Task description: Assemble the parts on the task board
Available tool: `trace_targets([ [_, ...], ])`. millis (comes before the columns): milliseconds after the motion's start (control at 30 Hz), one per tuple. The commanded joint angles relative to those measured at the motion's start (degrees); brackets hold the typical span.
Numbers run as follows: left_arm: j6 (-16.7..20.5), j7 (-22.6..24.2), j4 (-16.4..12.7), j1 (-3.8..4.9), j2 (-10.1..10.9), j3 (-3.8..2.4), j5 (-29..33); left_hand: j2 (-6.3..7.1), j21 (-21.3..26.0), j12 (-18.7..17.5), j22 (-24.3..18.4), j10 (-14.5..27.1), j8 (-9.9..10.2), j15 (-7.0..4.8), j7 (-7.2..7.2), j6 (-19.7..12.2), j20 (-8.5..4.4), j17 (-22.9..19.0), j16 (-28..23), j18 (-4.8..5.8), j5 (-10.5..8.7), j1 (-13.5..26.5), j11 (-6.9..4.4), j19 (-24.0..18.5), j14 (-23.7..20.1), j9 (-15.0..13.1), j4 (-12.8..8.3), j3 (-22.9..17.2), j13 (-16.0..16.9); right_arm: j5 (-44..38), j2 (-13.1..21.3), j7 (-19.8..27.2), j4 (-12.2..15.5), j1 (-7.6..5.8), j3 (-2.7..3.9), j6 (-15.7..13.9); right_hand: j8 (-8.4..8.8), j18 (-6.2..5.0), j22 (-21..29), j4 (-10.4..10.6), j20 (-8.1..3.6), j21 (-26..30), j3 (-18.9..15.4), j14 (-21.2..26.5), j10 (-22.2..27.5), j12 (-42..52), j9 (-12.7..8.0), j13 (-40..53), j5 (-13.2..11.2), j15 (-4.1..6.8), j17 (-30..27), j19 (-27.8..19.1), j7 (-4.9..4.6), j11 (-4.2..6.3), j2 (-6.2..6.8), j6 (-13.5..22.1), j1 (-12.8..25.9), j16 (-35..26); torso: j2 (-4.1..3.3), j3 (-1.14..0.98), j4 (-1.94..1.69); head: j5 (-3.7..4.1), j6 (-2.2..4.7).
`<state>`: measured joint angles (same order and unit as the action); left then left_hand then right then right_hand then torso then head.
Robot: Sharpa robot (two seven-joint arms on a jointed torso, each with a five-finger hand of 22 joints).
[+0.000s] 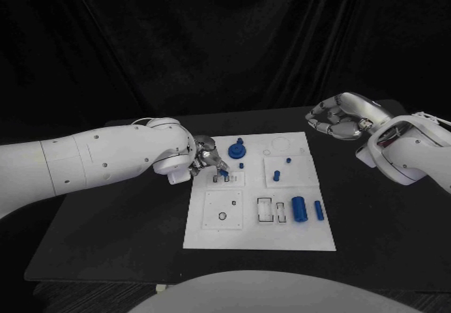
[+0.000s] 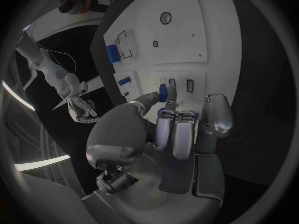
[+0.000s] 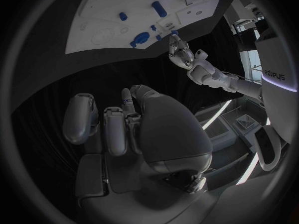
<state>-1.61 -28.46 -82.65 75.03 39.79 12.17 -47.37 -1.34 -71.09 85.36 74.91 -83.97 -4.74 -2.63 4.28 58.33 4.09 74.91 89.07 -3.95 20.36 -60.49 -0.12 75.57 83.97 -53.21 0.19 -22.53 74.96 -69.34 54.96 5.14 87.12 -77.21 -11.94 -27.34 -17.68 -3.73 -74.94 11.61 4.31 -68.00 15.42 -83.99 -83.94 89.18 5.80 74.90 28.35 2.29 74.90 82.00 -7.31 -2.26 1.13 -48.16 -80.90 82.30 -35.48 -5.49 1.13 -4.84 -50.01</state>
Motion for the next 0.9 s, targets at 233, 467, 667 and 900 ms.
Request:
trace_targets([
  [233, 9.27, 2.24, -0.34, -1.97, -0.24, 0.00, -1.13, -0.39, 0.16, -0.13, 8.90, -1.95, -1.29, 0.51, 0.09, -1.71, 0.14, 12.28, -0.21, -0.67, 0.25, 0.51, 0.57, -0.16, 4.04, -1.65, 0.83, 0.22, 11.81, -0.08, 0.03, -0.76, 0.13, 0.49, 0.04, -0.76, 0.22, -1.06, -8.45, -0.20, -0.05, 0.28, 0.31, -3.14, -4.29, -0.31, -0.10, 12.17, 0.17, -0.45, 1.85, -0.42, -0.04, -0.14, 0.10, 0.35, -0.30, -0.24, 0.06, -0.05, -0.01, 0.18, 0.01],
  [467, 10.10, 2.24, -0.13, -3.26, -0.42, 0.00, -4.67, -0.15, 0.25, -0.40, 8.86, -1.71, -2.34, 0.61, 0.24, -2.76, 0.26, 11.98, -0.33, -0.71, 0.12, 1.43, 0.68, -0.22, 3.84, -2.88, 1.91, 0.95, 11.61, -0.08, -0.05, -0.65, 0.20, 0.54, 0.04, -0.85, 0.25, -1.07, -8.43, -0.21, -0.05, 0.34, 0.33, -3.13, -4.28, -0.32, -0.11, 12.15, 0.18, -0.45, 1.83, -0.43, -0.05, -0.14, 0.11, 0.40, -0.30, -0.26, 0.22, -0.13, -0.06, 0.20, 0.01],
  [667, 10.38, 2.00, -0.14, -3.72, -0.35, 0.00, -5.52, -0.13, 0.24, -0.42, 8.86, -1.69, -2.44, 0.61, 0.23, -2.83, 0.27, 11.94, -0.34, -0.71, 0.17, 1.46, 0.68, -0.21, 3.81, -2.99, 1.98, 1.01, 11.59, -0.08, 0.06, -0.65, 0.21, 0.56, 0.04, -0.86, 0.27, -1.08, -8.42, -0.23, -0.05, 0.39, 0.34, -3.13, -4.27, -0.32, -0.12, 12.15, 0.18, -0.45, 1.79, -0.45, -0.05, -0.14, 0.10, 0.43, -0.30, -0.28, 0.21, -0.09, 0.12, -0.25, 0.01],
  [900, 9.74, 1.56, -0.37, -3.95, -0.08, 0.01, -5.77, -0.04, 0.33, -0.55, 8.83, -1.60, -4.03, 0.53, 0.10, -3.78, 0.26, 11.81, -0.39, -0.75, 0.53, 1.16, 0.58, -0.24, 3.74, -4.70, 2.04, 1.27, 11.49, -0.08, -0.03, -0.61, 0.16, 0.57, 0.04, -0.77, 0.27, -1.08, -8.42, -0.23, -0.05, 0.39, 0.34, -3.13, -4.27, -0.32, -0.12, 12.15, 0.18, -0.45, 1.79, -0.45, -0.05, -0.14, 0.10, 0.43, -0.30, -0.28, 0.10, -0.16, 0.11, -0.45, 0.01],
])
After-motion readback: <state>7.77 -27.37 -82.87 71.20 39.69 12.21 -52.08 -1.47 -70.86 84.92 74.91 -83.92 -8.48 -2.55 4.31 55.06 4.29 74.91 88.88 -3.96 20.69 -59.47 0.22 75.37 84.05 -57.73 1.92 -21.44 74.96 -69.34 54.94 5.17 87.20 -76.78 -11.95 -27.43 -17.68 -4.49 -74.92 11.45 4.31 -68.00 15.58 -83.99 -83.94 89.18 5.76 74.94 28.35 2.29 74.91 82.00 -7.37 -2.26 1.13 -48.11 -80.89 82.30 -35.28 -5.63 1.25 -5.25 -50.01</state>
